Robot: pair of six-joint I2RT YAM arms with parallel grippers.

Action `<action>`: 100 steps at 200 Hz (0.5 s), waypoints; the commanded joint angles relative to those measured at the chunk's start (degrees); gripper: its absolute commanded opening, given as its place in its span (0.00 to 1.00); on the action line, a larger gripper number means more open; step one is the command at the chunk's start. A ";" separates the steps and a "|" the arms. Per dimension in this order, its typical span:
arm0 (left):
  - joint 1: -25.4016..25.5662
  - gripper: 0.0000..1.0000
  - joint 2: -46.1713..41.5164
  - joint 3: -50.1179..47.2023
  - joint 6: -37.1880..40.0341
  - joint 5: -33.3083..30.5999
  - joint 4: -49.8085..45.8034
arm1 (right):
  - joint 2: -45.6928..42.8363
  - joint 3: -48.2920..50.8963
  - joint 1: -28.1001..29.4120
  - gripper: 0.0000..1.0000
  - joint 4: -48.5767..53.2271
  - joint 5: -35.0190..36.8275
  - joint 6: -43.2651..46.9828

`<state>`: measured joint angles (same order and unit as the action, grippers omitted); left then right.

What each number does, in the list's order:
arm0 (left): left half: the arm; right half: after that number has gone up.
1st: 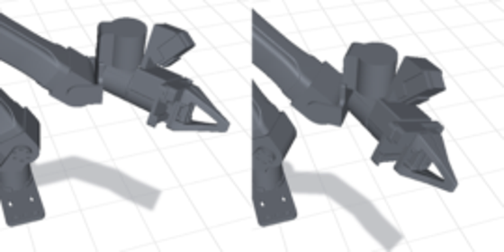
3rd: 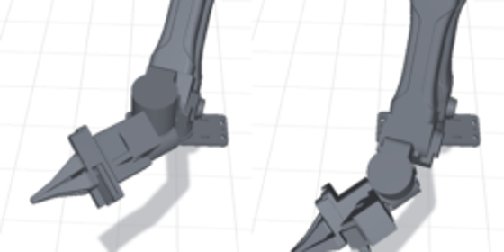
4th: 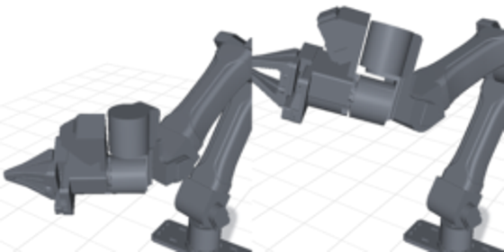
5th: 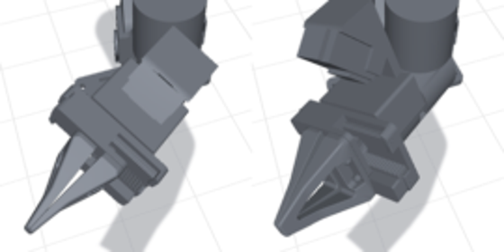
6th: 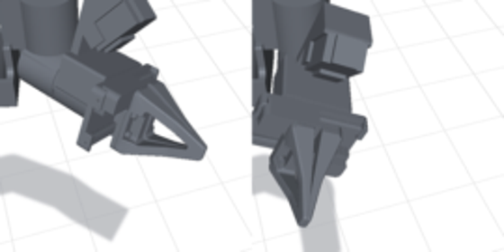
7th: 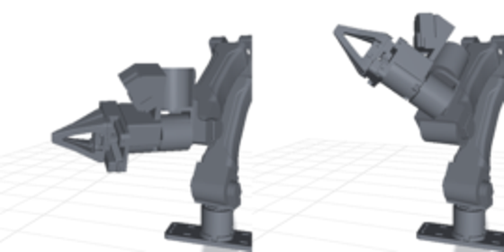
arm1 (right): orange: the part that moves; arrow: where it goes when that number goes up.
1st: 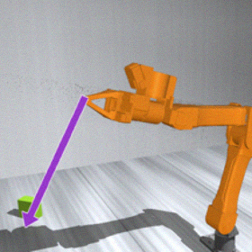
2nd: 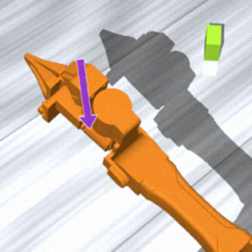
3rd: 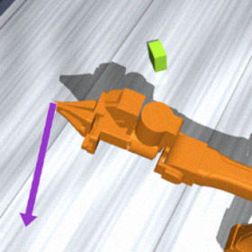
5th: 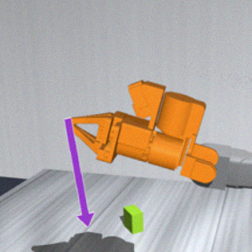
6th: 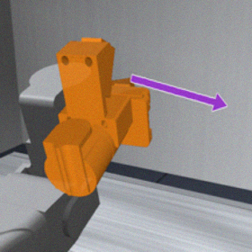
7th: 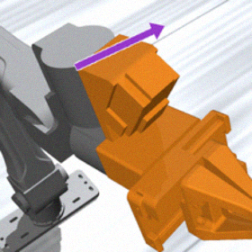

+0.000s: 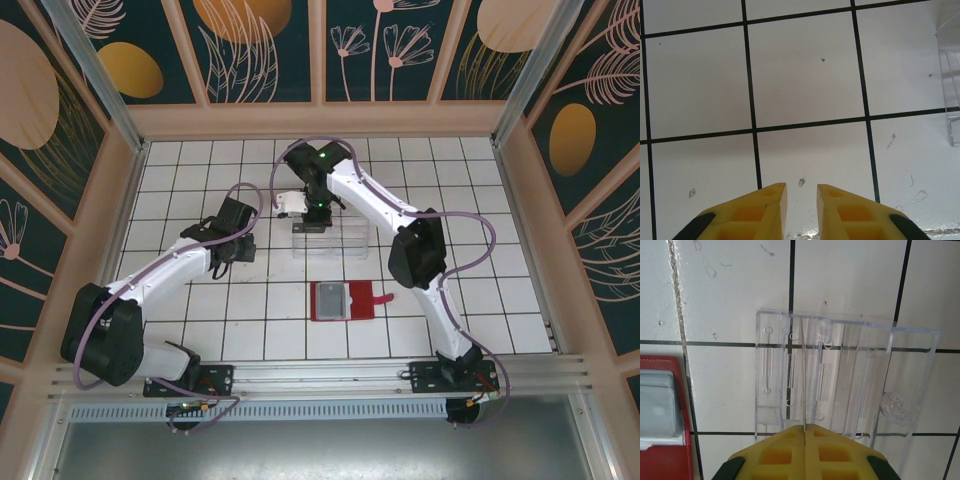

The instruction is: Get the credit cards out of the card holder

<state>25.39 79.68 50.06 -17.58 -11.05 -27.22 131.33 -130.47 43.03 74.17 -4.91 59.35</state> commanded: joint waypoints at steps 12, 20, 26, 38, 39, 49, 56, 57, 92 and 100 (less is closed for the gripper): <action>-0.53 0.24 0.53 0.72 1.11 -0.81 -0.44 | 1.19 -0.78 0.13 0.00 2.05 1.52 1.16; -0.53 0.24 0.52 0.62 1.07 -0.81 -0.46 | 1.21 -0.29 0.13 0.00 1.71 1.86 1.31; -0.51 0.24 0.49 0.57 1.11 -0.73 -0.46 | 1.27 0.06 0.13 0.00 1.52 2.00 1.46; -0.51 0.24 0.52 0.56 1.06 -0.60 -0.33 | 1.52 0.31 0.05 0.00 1.36 1.94 1.58; -0.51 0.24 0.50 0.61 1.06 -0.57 -0.40 | 1.54 0.35 0.00 0.00 1.34 1.93 1.57; -0.54 0.24 0.56 0.72 1.13 -0.64 -0.38 | 1.87 0.41 -0.06 0.00 1.33 1.85 1.72; -0.56 0.24 0.57 0.72 1.06 -0.60 -0.41 | 2.12 0.41 -0.05 0.00 1.24 1.68 1.78; -0.58 0.24 0.57 0.77 1.11 -0.57 -0.43 | 2.15 0.40 -0.05 0.00 1.24 1.67 1.80; -0.63 0.24 0.57 0.83 1.05 -0.26 -0.35 | 2.79 1.17 -0.04 0.00 1.14 0.52 2.04; -0.60 0.24 0.62 0.81 0.99 -0.21 -0.37 | 2.88 1.57 -0.04 0.00 1.07 0.42 2.01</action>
<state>25.36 79.85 50.06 -17.54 -11.03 -27.20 132.66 -130.15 42.96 74.11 -3.99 59.94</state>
